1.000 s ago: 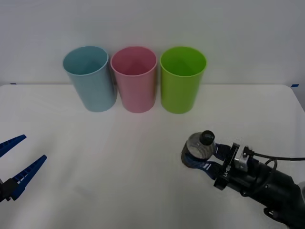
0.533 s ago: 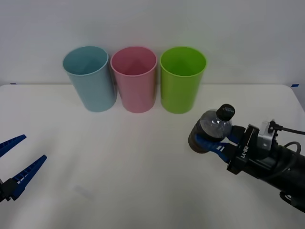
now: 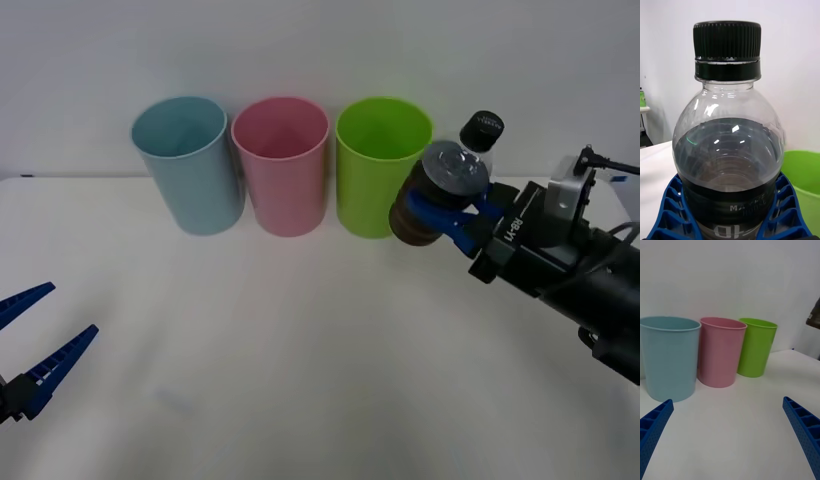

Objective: Grasp the object on the table and drop it into the matching bin: aluminum can to the light blue bin, PET bottle to the pink bin.

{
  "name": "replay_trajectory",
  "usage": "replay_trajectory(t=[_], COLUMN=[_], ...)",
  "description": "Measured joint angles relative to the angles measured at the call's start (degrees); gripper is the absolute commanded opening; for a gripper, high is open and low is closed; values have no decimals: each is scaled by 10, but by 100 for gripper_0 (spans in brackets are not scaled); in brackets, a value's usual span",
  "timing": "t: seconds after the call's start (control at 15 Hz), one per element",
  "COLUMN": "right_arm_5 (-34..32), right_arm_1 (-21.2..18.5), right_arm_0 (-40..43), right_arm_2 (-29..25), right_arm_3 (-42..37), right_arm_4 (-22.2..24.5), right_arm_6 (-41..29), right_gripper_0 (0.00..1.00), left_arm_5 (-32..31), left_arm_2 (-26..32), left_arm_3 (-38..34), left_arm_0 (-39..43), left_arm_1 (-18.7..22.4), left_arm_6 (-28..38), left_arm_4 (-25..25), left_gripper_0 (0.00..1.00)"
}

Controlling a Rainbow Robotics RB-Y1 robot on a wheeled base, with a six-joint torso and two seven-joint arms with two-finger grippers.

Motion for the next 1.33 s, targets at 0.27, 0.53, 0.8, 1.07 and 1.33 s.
replay_trajectory(t=[0.27,0.53,0.8,1.07,1.33], right_arm_5=[83,88,88,100,138], right_arm_1=[-7,17,79,138,188], right_arm_0=[-83,-200,-310,-399,-467], right_arm_2=[51,91,109,115,118], right_arm_3=[15,125,257,371,471], right_arm_4=[72,89,132,161,184], right_arm_6=[-98,-108,-109,-104,-100], right_gripper_0=[0,0,0,0,0], left_arm_5=[0,0,0,0,0], left_arm_2=[0,0,0,0,0], left_arm_3=[0,0,0,0,0], left_arm_0=[0,0,0,0,0], left_arm_1=[0,0,0,0,0], left_arm_6=[0,0,0,0,0], left_arm_4=[0,0,0,0,0], left_gripper_0=[100,100,100,100,100])
